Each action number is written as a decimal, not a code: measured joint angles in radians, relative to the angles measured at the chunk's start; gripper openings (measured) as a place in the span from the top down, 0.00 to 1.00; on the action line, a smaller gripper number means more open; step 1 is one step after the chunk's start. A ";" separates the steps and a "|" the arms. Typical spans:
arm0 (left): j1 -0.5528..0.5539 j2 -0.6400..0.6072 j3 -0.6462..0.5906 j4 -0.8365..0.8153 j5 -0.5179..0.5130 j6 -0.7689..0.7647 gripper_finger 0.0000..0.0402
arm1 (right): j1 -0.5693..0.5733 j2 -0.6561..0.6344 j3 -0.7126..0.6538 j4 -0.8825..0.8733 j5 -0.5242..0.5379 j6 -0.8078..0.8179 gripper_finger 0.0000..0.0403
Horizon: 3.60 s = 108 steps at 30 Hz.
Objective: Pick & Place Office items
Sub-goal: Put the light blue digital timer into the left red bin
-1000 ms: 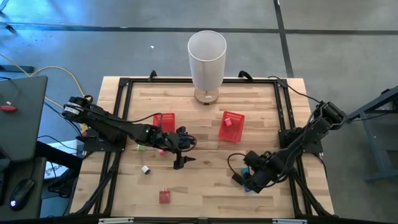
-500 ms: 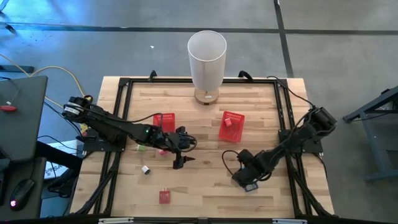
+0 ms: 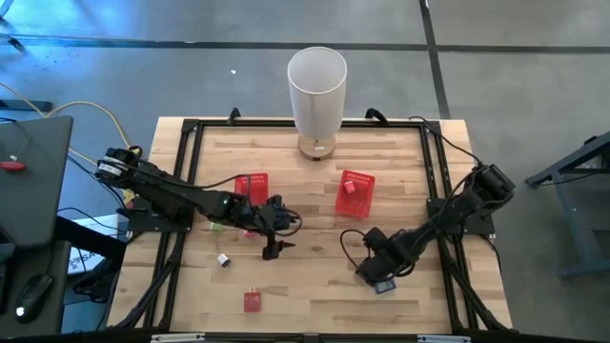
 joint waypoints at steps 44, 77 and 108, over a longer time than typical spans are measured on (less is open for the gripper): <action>0.001 0.000 0.000 0.000 0.002 -0.019 0.16 | -0.012 0.098 -0.050 0.176 -0.054 0.030 0.44; 0.001 0.000 0.000 0.001 0.024 -0.044 0.16 | -0.007 -0.030 -0.055 0.124 0.089 -0.011 0.65; 0.001 0.225 0.002 0.608 0.097 0.099 0.16 | 0.040 -0.072 -0.046 0.842 0.770 -0.914 0.65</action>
